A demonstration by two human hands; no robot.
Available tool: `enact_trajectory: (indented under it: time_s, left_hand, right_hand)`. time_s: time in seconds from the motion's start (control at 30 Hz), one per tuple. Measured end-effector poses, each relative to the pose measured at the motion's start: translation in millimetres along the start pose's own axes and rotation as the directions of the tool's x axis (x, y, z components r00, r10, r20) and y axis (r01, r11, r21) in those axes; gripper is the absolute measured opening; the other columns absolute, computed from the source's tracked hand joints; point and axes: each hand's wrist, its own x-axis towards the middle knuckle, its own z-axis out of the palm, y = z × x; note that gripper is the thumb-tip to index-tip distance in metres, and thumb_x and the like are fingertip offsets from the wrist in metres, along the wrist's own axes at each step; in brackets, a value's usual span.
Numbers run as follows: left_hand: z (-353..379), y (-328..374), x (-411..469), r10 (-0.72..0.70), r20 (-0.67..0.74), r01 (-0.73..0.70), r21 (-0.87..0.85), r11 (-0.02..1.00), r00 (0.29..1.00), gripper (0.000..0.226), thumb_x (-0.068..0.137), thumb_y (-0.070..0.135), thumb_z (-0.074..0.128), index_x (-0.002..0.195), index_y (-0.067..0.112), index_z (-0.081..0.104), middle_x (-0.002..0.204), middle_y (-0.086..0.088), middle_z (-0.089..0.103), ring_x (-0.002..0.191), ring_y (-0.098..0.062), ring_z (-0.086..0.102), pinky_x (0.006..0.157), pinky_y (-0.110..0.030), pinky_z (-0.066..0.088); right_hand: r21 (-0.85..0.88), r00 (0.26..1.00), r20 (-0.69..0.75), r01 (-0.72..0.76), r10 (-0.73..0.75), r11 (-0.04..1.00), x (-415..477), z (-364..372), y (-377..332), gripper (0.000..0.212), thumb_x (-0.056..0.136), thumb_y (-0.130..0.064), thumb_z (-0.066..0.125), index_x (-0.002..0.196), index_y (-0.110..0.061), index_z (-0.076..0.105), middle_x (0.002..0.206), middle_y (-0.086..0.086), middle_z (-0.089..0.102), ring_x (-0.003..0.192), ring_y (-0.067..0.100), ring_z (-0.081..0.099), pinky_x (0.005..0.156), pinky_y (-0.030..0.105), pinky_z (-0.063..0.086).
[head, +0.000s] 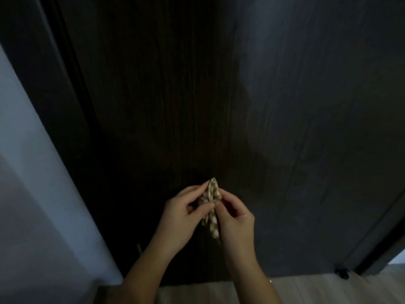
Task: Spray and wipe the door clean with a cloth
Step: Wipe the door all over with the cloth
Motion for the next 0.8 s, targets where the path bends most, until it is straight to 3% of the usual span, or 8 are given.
enact_trajectory:
  time_s: [0.13,0.23,0.33,0.43,0.57,0.63,0.73,0.8]
  left_hand:
    - [-14.6,-2.0,-1.6,0.158,-0.274,-0.076,0.288,0.955,0.948,0.041,0.082,0.009,0.071,0.109,0.039,0.062,0.114,0.017,0.057,0.101,0.000,0.058,0.084,-0.014,0.049]
    - [-39.9,14.5,1.4,0.430,-0.539,-0.094,0.541,0.836,0.725,0.037,0.080,0.005,0.071,0.116,0.012,0.064,0.119,0.000,0.047,0.103,-0.002,0.048,0.092,-0.005,0.039]
    - [-61.9,32.5,27.7,0.568,-0.596,-0.058,0.660,0.749,0.568,0.033,0.085,0.010,0.066,0.117,0.009,0.064,0.112,-0.012,0.050,0.102,-0.013,0.046,0.093,-0.008,0.035]
    - [-46.9,25.5,45.6,0.540,-0.544,-0.021,0.692,0.721,0.643,0.029,0.084,0.012,0.061,0.112,0.009,0.066,0.106,-0.011,0.053,0.101,-0.021,0.048,0.090,-0.020,0.040]
    - [-14.6,-8.7,26.7,0.407,-0.387,-0.067,0.652,0.756,0.827,0.029,0.086,0.024,0.059,0.111,0.010,0.064,0.114,-0.001,0.051,0.101,0.011,0.043,0.091,-0.006,0.040]
    - [-19.5,-9.0,29.8,0.387,-0.414,-0.090,0.579,0.810,0.824,0.024,0.089,0.020,0.060,0.112,0.013,0.060,0.113,0.012,0.046,0.101,0.013,0.047,0.087,-0.009,0.044]
    - [-18.7,-5.5,40.2,0.476,-0.431,-0.121,0.631,0.766,0.767,0.021,0.090,0.016,0.059,0.111,0.010,0.060,0.114,0.004,0.047,0.105,0.005,0.045,0.090,-0.008,0.041]
    - [-7.5,-23.8,34.7,0.448,-0.423,-0.078,0.652,0.754,0.788,0.014,0.093,0.021,0.058,0.105,0.014,0.061,0.110,-0.007,0.055,0.105,-0.013,0.053,0.090,-0.030,0.050]
  right_hand:
    - [-0.010,0.983,0.171,-0.069,0.070,0.998,5.7,-0.5,-3.9,0.031,0.091,0.000,0.056,0.103,-0.024,0.072,0.102,-0.004,0.074,0.102,0.013,0.068,0.094,0.035,0.053]
    - [-0.092,0.993,-0.049,0.104,-0.109,0.990,8.1,-12.0,-3.5,0.041,0.091,0.004,0.055,0.103,-0.032,0.069,0.111,-0.006,0.070,0.107,0.008,0.064,0.102,0.037,0.048]
    - [-0.201,0.936,-0.221,0.229,-0.272,0.952,7.1,-28.2,-11.0,0.047,0.090,0.007,0.051,0.118,-0.030,0.062,0.135,-0.006,0.053,0.118,-0.008,0.049,0.102,0.012,0.039]
    - [-0.190,0.962,-0.194,0.155,-0.192,0.969,9.6,-39.6,-7.1,0.053,0.092,0.004,0.050,0.129,-0.034,0.049,0.149,-0.014,0.036,0.127,-0.012,0.036,0.107,0.011,0.030]
    - [-0.147,0.993,-0.110,0.026,-0.042,0.989,7.6,-42.4,5.1,0.056,0.094,0.002,0.049,0.135,-0.036,0.044,0.152,-0.013,0.033,0.134,-0.003,0.031,0.114,0.025,0.027]
    - [-0.110,0.994,-0.109,-0.023,0.011,0.994,6.2,-45.4,12.6,0.054,0.094,0.001,0.049,0.138,-0.032,0.046,0.151,-0.013,0.036,0.133,-0.002,0.033,0.113,0.026,0.028]
    - [-0.039,0.978,-0.197,-0.083,0.073,0.996,7.2,-51.8,25.8,0.052,0.094,0.001,0.049,0.135,-0.031,0.050,0.145,-0.010,0.046,0.133,0.004,0.041,0.114,0.037,0.034]
    - [-0.005,0.960,-0.246,-0.139,0.133,0.990,6.6,-57.4,34.1,0.053,0.094,0.001,0.048,0.133,-0.034,0.052,0.142,-0.010,0.049,0.131,0.006,0.045,0.112,0.040,0.037]
